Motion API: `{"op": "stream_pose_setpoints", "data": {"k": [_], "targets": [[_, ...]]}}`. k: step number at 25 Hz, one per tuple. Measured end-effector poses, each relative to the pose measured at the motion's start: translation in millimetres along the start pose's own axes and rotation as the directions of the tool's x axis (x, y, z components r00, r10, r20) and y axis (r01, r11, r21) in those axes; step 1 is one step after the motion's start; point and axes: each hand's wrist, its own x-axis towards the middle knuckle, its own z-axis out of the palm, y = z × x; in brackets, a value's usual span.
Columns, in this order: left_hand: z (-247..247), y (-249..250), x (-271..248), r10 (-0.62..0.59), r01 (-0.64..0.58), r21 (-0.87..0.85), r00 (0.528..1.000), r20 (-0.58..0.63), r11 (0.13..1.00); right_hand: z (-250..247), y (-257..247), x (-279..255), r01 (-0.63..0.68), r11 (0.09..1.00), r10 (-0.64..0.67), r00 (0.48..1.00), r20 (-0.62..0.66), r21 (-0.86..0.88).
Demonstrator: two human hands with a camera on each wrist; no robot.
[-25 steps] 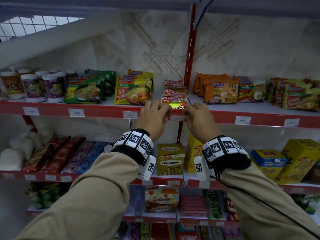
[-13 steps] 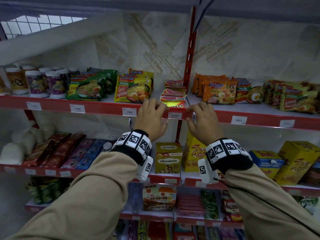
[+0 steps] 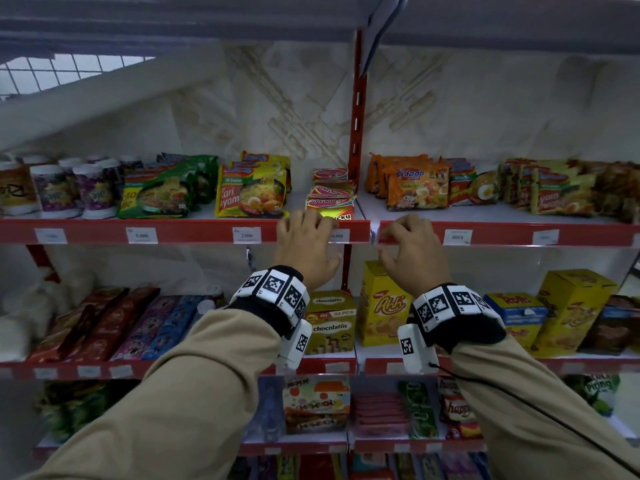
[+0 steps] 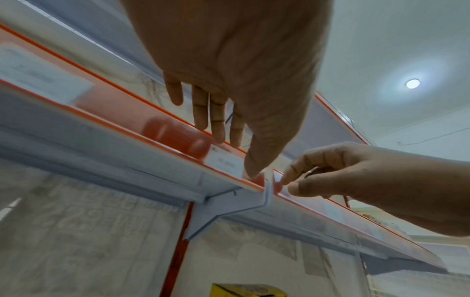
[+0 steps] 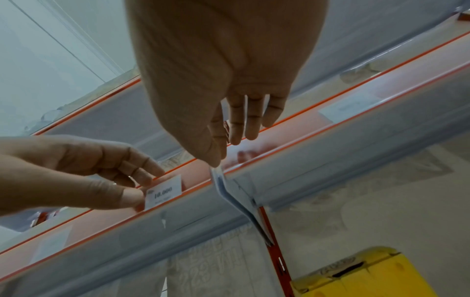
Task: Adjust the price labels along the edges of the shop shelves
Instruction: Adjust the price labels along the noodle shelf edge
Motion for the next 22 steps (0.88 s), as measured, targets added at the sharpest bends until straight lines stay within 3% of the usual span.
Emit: {"op": "stream_pose_setpoints", "data": {"k": [4, 8, 14, 22], "targets": [[6, 40, 12, 0.041, -0.041, -0.008, 0.999, -0.012, 0.999, -9, 19, 0, -0.065, 0.997, 0.065, 0.998, -0.014, 0.032], [14, 74, 21, -0.029, 0.029, 0.026, 1.0, -0.012, 0.999, -19, 48, 4, -0.059, 0.997, 0.06, 0.998, -0.015, 0.051], [26, 99, 18, -0.158, 0.158, -0.002, 0.987, -0.043, 0.987, -26, 82, 6, 0.017, 0.994, -0.015, 1.0, -0.019, 0.112], [29, 105, 9, -0.254, 0.25, -0.046, 0.959, -0.129, 0.967, -22, 71, 10, 0.154, 0.985, -0.153, 0.988, -0.02, 0.081]]}}
